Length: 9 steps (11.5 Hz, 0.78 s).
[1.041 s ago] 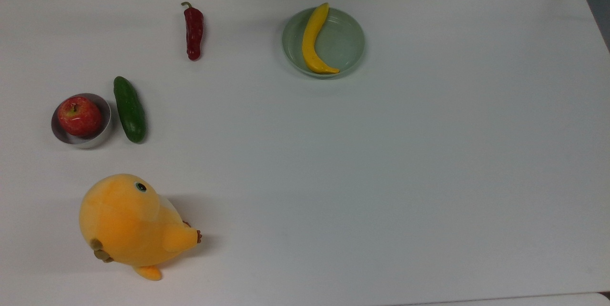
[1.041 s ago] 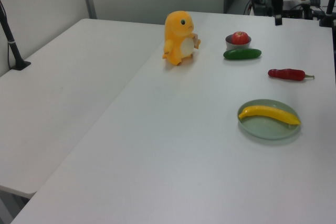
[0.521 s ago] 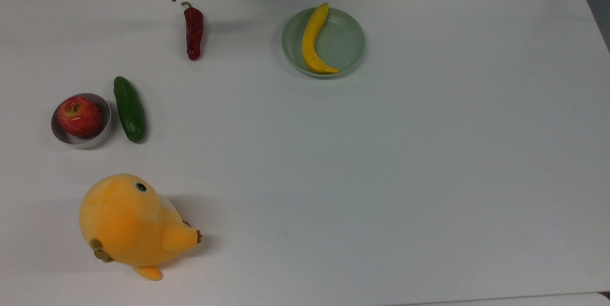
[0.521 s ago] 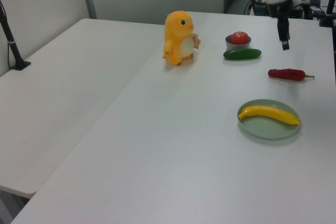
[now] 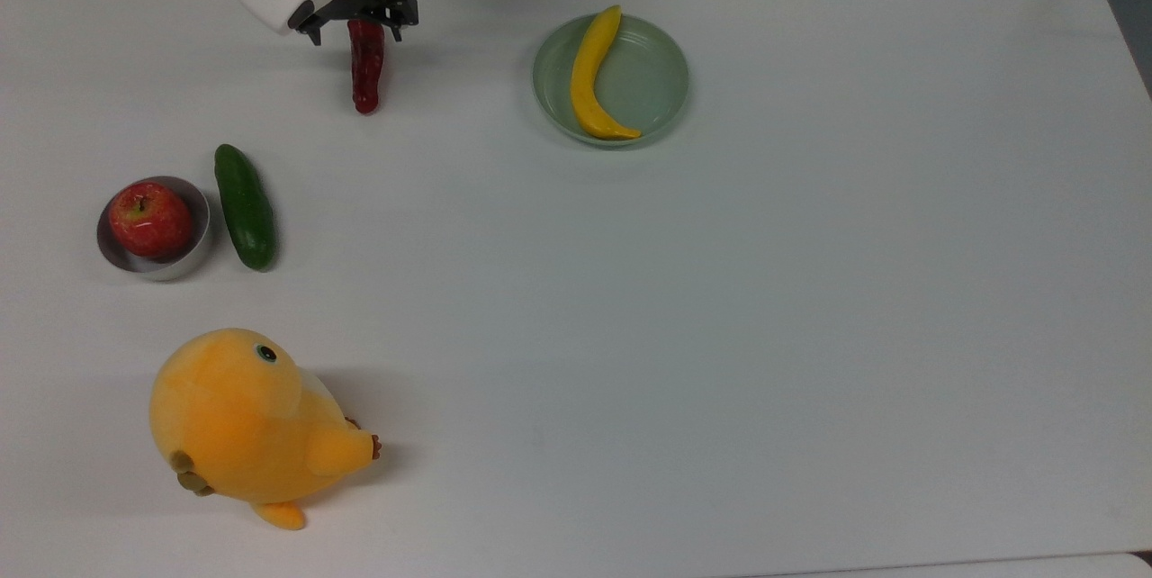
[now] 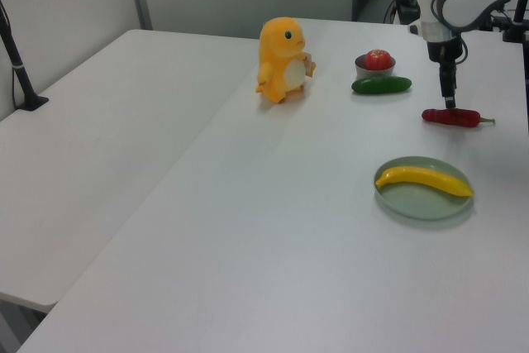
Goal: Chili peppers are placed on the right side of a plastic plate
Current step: 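Lower the gripper onto the red chili pepper and close it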
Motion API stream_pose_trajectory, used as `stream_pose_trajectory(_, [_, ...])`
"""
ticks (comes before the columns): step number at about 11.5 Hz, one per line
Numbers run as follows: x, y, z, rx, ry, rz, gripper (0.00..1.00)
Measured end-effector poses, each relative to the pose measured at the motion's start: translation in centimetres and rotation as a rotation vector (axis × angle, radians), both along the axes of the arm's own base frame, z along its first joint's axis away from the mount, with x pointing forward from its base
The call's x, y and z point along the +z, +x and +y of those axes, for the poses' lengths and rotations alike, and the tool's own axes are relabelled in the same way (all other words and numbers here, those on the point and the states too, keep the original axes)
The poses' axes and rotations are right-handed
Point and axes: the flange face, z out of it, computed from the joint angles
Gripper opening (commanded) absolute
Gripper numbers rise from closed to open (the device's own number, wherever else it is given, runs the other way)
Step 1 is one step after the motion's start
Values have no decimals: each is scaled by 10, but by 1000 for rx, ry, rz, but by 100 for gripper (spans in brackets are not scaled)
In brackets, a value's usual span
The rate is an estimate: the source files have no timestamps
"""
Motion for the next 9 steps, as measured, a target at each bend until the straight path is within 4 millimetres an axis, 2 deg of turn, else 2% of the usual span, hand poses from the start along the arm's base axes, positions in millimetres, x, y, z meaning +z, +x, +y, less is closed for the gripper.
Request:
stream_pose_trajectory(5, [-41,-5,-3,29,-25,-16,100])
stream_pose_trajectory(6, [-46,-7,-2,33,-27,-11,96])
stream_pose_trajectory(8, [-50,-8,-2,34,-26,-3,70])
stream_pose_trajectory(9, [-52,-9,-2,34,-25,0,53])
